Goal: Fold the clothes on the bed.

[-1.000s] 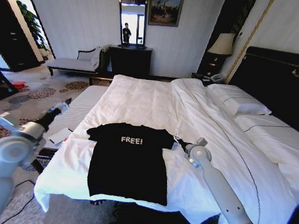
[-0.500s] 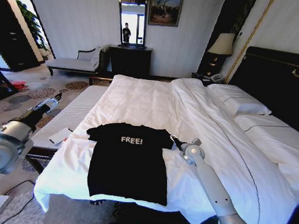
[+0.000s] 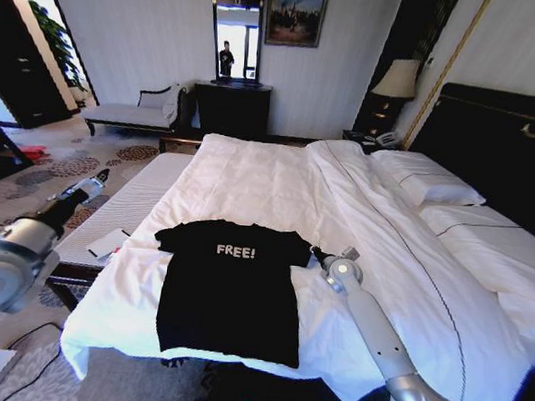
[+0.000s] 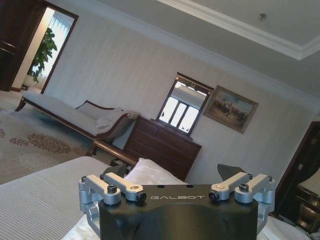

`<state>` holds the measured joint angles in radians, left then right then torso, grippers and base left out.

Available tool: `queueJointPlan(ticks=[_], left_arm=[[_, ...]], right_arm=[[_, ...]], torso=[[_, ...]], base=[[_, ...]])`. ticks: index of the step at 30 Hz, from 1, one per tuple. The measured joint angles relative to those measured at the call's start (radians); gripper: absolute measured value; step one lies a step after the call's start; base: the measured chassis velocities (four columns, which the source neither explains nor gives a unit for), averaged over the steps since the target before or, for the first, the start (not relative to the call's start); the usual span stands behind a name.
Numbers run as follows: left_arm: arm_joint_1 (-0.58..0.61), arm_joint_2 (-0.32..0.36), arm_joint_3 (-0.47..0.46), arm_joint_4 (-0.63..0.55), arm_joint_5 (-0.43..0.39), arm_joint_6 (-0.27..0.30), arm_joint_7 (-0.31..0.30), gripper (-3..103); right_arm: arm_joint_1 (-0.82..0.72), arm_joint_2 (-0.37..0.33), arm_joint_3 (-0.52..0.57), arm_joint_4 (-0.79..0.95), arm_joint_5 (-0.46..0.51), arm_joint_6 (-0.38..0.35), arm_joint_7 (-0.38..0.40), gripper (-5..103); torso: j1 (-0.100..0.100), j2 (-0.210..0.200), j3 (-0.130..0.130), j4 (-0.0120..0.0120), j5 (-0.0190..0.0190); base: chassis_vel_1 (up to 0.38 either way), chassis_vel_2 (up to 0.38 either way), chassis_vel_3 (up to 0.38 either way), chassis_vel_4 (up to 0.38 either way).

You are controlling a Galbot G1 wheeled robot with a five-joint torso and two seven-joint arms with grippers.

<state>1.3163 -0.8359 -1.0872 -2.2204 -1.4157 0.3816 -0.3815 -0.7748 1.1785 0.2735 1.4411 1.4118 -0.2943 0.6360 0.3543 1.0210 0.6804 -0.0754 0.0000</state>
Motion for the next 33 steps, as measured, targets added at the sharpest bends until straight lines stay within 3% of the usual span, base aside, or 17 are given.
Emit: queueJointPlan(ticks=[5, 20, 33], left_arm=[[0.008, -0.004, -0.001, 0.001, 0.008, 0.000, 0.000, 100], [0.026, -0.026, -0.009, 0.005, 0.026, 0.000, 0.000, 100], [0.057, -0.039, -0.037, -0.002, 0.034, -0.003, 0.001, 100]], right_arm=[[0.005, 0.010, -0.004, -0.006, -0.011, 0.003, -0.002, 3], [-0.039, -0.008, -0.052, 0.118, -0.088, 0.122, -0.080, 0], [-0.025, 0.051, -0.180, 0.087, -0.190, 0.175, -0.153, 0]], torso=[[0.000, 0.000, 0.000, 0.0000, -0.0001], [0.000, 0.000, 0.000, -0.0003, -0.0001], [0.000, 0.000, 0.000, -0.0001, -0.0002]], base=[[0.000, 0.000, 0.000, 0.000], [0.000, 0.000, 0.000, 0.000], [0.000, 0.000, 0.000, 0.000]])
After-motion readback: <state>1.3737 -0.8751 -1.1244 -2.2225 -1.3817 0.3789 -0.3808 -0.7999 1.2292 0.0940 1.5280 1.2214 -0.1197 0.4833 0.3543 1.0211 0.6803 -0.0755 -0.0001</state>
